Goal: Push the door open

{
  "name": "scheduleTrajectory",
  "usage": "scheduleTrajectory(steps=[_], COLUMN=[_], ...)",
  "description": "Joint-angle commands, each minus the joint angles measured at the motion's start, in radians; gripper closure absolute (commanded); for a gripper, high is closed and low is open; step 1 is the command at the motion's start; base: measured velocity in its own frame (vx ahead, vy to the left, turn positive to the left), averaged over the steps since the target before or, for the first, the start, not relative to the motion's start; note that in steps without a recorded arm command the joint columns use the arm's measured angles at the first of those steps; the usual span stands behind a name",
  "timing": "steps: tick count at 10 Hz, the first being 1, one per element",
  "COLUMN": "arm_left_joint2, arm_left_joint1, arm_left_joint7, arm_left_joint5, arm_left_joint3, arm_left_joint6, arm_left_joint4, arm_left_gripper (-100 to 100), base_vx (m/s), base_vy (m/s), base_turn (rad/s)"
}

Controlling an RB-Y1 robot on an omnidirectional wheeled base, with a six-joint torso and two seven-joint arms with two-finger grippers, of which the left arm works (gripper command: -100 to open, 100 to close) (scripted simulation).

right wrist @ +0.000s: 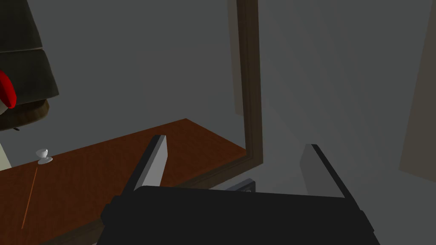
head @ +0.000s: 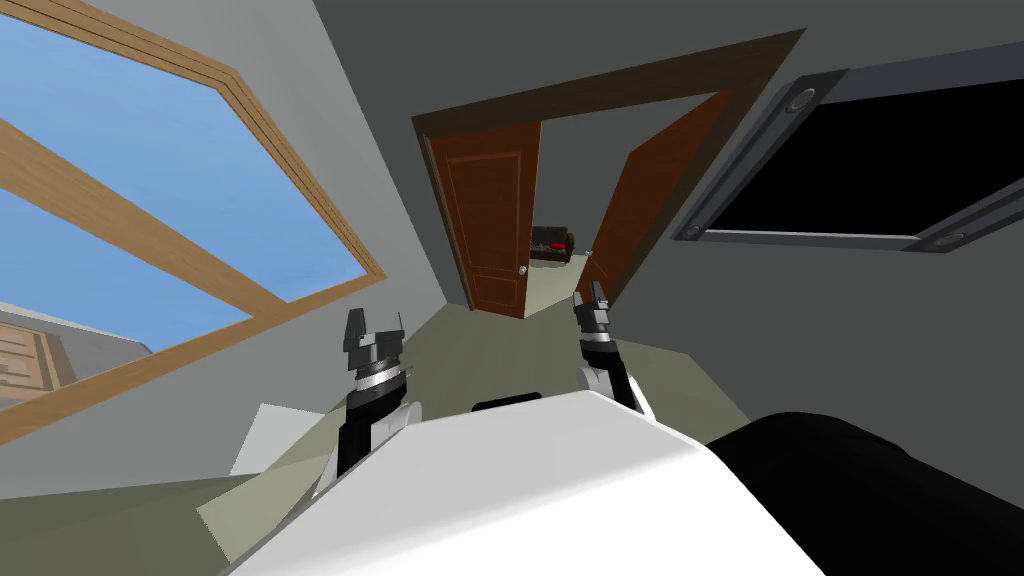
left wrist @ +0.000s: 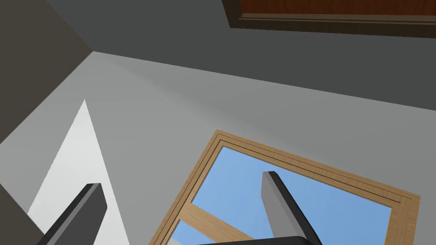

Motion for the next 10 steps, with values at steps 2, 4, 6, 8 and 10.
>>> scheduleTrajectory(steps=[2, 4, 6, 8, 10], arm_left_joint2=[0.012, 0.025, 0.032, 0.044, 0.053], arm_left_joint1=[-0.016, -0.035, -0.047, -0.067, -0.083], arm_left_joint7=[-0.034, -0.073, -0.099, -0.14, -0.173], arm_left_joint5=[-0.011, -0.023, -0.031, -0.044, -0.054], arm_left_joint3=[-0.004, -0.008, -0.011, -0.015, -0.019], arm_left_joint6=[-0.01, -0.021, -0.028, -0.04, -0.049], arm_left_joint4=[0.042, 0.09, 0.121, 0.173, 0.212], arm_left_gripper=[-100, -100, -100, -100, -100], base_vx=[0.096, 0.155, 0.114, 0.107, 0.124], base_vy=[-0.042, -0.053, -0.056, -0.065, -0.068], base_turn=[-0.013, -0.013, -0.008, -0.016, -0.012])
